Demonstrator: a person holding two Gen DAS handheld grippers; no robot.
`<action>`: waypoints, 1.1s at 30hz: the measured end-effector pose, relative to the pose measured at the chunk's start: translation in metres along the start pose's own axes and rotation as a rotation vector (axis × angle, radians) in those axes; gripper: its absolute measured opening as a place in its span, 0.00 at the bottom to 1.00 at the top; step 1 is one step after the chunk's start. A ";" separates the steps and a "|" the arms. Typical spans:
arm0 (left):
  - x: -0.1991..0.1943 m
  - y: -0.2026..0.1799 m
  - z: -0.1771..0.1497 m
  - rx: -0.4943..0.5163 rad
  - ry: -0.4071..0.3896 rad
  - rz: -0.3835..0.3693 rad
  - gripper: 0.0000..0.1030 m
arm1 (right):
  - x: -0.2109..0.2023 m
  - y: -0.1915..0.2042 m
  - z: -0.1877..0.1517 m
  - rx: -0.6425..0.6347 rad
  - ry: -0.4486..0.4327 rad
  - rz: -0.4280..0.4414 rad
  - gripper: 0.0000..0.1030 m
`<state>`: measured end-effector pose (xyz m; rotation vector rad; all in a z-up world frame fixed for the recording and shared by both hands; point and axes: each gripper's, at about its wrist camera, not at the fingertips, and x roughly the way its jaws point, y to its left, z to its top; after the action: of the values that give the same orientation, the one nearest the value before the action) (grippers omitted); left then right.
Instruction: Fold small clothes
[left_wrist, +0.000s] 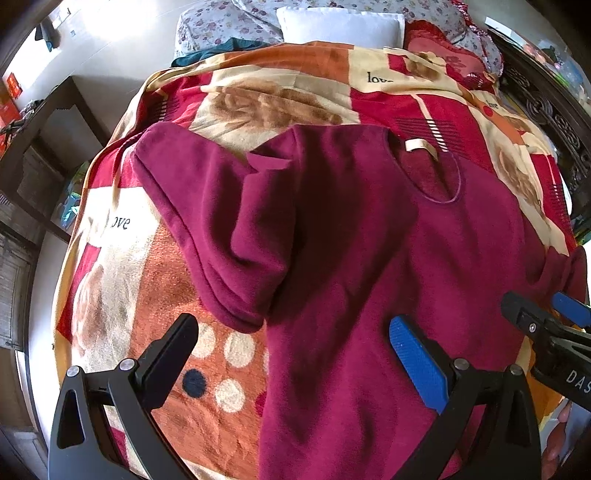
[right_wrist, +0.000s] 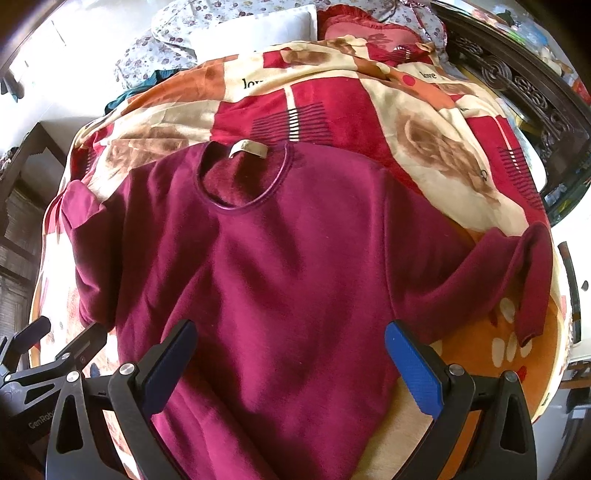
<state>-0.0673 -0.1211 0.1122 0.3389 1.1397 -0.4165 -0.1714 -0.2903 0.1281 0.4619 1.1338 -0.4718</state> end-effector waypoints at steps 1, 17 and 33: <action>0.001 0.002 0.000 -0.004 0.002 0.000 1.00 | 0.001 0.001 0.000 0.000 0.000 0.001 1.00; 0.015 0.084 0.030 -0.172 -0.022 -0.015 1.00 | 0.018 0.044 0.017 -0.041 0.003 0.083 1.00; 0.108 0.212 0.126 -0.385 -0.122 0.085 1.00 | 0.045 0.067 0.000 0.017 0.044 0.154 1.00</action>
<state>0.1746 -0.0105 0.0708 0.0243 1.0554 -0.1346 -0.1174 -0.2408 0.0940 0.5721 1.1275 -0.3382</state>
